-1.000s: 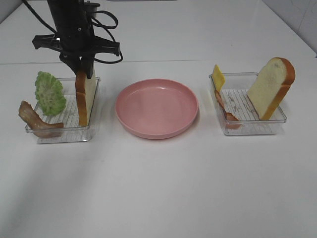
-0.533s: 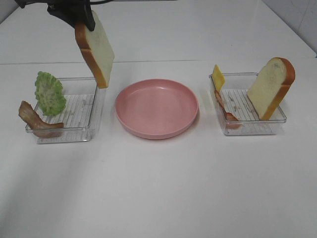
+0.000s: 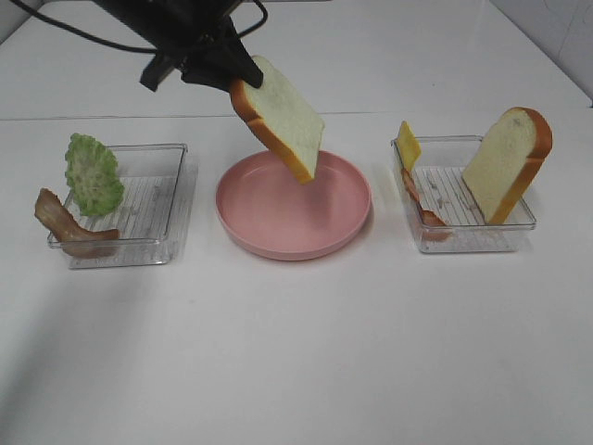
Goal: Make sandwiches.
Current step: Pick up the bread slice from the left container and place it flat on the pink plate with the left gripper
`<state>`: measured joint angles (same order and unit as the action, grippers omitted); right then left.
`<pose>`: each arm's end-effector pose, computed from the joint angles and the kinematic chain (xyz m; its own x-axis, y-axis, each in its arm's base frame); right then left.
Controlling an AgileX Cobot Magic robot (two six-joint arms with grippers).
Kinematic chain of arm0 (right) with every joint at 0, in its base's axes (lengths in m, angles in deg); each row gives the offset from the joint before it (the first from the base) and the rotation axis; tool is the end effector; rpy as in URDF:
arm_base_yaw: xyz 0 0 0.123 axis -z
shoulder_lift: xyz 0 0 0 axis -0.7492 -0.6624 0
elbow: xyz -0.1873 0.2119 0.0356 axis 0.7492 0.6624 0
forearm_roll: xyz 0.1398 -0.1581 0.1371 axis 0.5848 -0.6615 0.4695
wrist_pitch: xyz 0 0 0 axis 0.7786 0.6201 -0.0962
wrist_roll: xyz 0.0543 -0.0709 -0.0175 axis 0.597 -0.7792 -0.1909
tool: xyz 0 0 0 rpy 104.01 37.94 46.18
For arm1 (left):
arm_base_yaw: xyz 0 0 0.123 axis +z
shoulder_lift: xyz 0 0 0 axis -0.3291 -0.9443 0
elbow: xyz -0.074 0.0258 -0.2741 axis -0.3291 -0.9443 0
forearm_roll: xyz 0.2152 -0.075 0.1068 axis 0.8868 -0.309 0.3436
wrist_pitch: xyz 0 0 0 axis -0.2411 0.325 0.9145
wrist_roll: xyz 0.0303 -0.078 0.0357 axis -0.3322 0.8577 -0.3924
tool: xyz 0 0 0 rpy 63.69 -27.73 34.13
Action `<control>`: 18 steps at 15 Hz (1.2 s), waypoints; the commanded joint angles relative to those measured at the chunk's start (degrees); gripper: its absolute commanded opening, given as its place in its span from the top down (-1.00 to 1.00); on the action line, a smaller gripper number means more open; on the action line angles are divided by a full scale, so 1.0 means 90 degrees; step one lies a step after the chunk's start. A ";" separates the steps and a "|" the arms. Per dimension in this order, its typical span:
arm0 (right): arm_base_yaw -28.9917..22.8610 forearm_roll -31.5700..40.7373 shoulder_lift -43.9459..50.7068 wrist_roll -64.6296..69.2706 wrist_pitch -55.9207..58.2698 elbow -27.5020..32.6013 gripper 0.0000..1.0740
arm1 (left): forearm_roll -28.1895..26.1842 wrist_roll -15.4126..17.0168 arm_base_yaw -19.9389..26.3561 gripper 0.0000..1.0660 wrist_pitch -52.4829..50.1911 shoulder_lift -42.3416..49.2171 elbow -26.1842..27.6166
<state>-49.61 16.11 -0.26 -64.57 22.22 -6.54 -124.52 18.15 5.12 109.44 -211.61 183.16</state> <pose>-0.0079 0.0136 0.2786 -0.4419 -0.0598 -0.8951 -0.1762 0.9841 0.0213 0.4644 -0.1786 0.2406 -0.9694 -0.0224 -0.2446 0.1632 0.6854 -0.7096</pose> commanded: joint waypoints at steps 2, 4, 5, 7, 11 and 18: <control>0.0051 0.0006 0.0083 -0.0045 -0.0051 -0.0006 -0.64 | -0.1273 -0.0637 -0.0006 1.00 -0.0242 -0.0872 0.0013; 0.0051 0.0006 0.0083 -0.0045 -0.0051 -0.0006 -0.64 | -0.1401 -0.0662 -0.0013 1.00 -0.0248 -0.1171 0.0013; 0.0051 0.0006 0.0083 -0.0045 -0.0051 -0.0006 -0.64 | -0.1413 -0.0668 -0.0013 1.00 -0.0248 -0.1235 0.0013; 0.0051 0.0006 0.0083 -0.0045 -0.0051 -0.0006 -0.64 | -0.1445 -0.0732 -0.0032 1.00 -0.0306 -0.1413 0.0013; 0.0051 0.0006 0.0083 -0.0045 -0.0051 -0.0006 -0.64 | -0.1369 -0.0732 -0.0204 1.00 -0.0579 -0.1515 0.0013; 0.0051 0.0006 0.0083 -0.0045 -0.0051 -0.0006 -0.64 | -0.1305 -0.0732 -0.0204 -0.34 -0.0083 -0.1420 0.0013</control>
<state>-49.61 16.11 -0.26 -64.57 22.22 -6.54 -135.92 11.79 3.69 107.84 -224.96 183.16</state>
